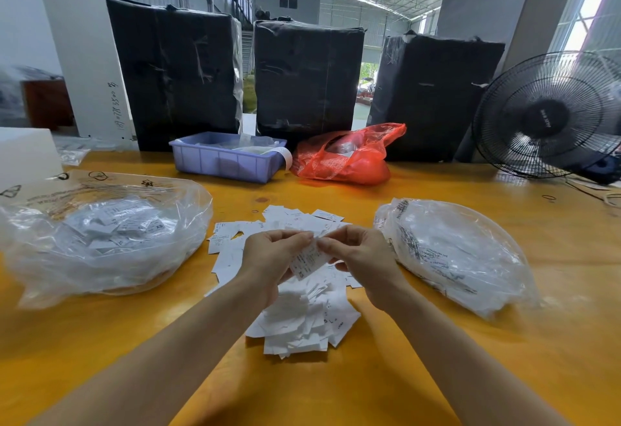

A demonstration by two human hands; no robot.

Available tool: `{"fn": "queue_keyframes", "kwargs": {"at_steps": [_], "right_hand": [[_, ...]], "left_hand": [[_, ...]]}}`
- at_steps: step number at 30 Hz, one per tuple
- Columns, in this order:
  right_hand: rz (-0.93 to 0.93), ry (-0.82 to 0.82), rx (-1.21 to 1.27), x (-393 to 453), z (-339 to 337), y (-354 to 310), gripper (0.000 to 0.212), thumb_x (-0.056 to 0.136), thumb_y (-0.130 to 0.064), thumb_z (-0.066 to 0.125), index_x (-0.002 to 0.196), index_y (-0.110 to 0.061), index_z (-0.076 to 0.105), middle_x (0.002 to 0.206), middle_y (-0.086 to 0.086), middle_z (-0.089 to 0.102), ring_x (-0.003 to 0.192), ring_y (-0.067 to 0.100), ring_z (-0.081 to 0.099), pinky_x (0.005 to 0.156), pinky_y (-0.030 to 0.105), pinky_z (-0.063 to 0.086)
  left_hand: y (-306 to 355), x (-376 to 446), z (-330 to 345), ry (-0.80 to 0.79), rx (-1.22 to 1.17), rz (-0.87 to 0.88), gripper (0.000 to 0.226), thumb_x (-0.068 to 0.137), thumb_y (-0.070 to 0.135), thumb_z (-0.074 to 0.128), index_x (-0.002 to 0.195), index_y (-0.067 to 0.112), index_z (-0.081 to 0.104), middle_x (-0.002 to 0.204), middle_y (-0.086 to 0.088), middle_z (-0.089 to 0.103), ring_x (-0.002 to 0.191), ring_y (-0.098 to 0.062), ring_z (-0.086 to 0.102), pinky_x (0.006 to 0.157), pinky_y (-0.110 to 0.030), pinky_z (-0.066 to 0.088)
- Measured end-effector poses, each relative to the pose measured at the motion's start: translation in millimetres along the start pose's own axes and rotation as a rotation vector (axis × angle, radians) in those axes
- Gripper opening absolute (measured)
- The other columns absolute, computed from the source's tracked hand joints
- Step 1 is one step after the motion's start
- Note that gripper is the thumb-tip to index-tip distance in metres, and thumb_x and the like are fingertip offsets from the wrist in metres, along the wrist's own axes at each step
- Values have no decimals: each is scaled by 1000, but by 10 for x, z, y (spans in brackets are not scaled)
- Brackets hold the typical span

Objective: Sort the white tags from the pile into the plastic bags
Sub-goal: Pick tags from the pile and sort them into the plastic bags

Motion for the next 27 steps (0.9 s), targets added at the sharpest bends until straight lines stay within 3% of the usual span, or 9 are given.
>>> {"fn": "queue_keyframes", "kwargs": {"at_steps": [3,6,9,12,15,18,22,27], "right_hand": [[27,-76,-41,-26,62,25,15,88,-21,65,83,-7,65,77,7,65,60,11,59,57,20,46],[-33,-145,-104,-68,136,-20,19,86,-30,65,92,-12,66,85,7,67,66,14,66,63,25,52],[-118,-165,-212,-83,174,-45,33,78,-18,75,107,-11,63,97,11,67,76,23,68,72,33,57],[-115,-95,-87,-68,121,-66,19,84,-3,68,103,-5,64,87,19,69,69,23,67,66,28,57],[-25,-23,15,-32,8,-50,12,87,-4,63,96,3,67,81,17,69,64,18,64,61,25,52],[39,-3,26,-13,-61,-27,11,87,-5,64,91,4,68,74,13,69,56,13,62,55,20,46],[86,33,33,2,-117,-5,6,86,-8,65,82,-5,68,65,6,68,55,11,63,56,20,42],[15,65,40,1,-100,-43,3,84,0,66,81,0,67,63,9,68,51,11,64,49,14,46]], "left_hand": [[16,-30,10,15,-6,24,6,79,11,74,74,11,70,75,-8,68,77,-25,65,67,-34,54],[55,-60,6,35,-100,19,4,80,10,72,77,10,70,79,-8,70,72,-24,67,54,-31,54],[67,-59,-8,45,-199,-27,7,83,9,68,89,6,67,89,-12,69,76,-27,66,52,-32,54],[81,-47,-1,-1,-238,-64,16,85,8,65,99,0,63,91,-16,66,81,-29,64,64,-40,56],[93,-24,-19,-51,-121,-98,13,86,15,66,91,3,62,82,-11,68,69,-22,66,53,-29,55],[101,8,-51,-141,107,-143,33,78,31,72,93,3,64,85,-14,71,70,-22,69,51,-26,53],[108,24,-88,-223,234,-149,16,74,8,75,85,-3,70,58,-7,67,46,-12,63,45,-20,53],[207,43,-134,-208,316,-64,7,75,0,74,79,-3,70,57,-5,68,47,-12,65,45,-18,51]]}}
Point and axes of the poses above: each hand's wrist, its own x-axis towards the middle knuckle, its own z-axis out of the palm, y = z × x, the point moved 4 cm from there along x, towards the middle knuckle
